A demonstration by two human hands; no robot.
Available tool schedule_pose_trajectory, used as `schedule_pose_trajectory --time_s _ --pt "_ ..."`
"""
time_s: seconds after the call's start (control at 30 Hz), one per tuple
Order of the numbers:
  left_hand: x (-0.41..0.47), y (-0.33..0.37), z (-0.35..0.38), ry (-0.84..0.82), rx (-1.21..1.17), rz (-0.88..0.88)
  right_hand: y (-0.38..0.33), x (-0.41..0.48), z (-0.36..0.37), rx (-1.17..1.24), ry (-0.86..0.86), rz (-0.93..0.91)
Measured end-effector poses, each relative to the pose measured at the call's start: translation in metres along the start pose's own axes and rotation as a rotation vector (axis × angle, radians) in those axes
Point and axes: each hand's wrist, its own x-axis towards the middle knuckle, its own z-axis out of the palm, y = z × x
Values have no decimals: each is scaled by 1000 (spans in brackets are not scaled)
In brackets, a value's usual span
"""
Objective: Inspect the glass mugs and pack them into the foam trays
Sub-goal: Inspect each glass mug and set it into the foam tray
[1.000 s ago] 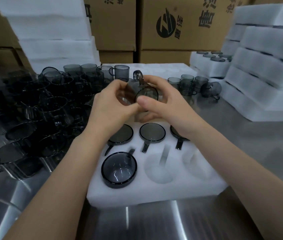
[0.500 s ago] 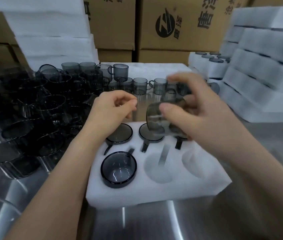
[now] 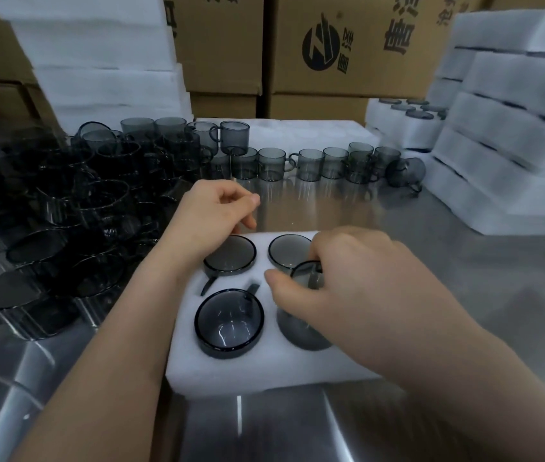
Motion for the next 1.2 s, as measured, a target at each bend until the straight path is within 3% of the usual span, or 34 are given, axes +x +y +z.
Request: schedule_pose_trajectory --time_s 0.23,0.47,0.53,0.73,0.87,1.2 --pt "0 3 0 -57 90 -49 -7 -1 1 -232 27 -45" --pt "1 5 2 -79 189 -76 -8 4 1 -298 69 -68" --pt "2 4 2 -71 199 -72 -3 4 -2 -233 14 -60" --pt "5 0 2 -79 219 -75 19 -2 -21 -95 -369 13" --pt "6 -1 1 -87 240 -60 18 -3 -18 -121 -283 -4" --pt "5 0 2 -91 239 -59 21 -6 -9 -343 -305 -195"
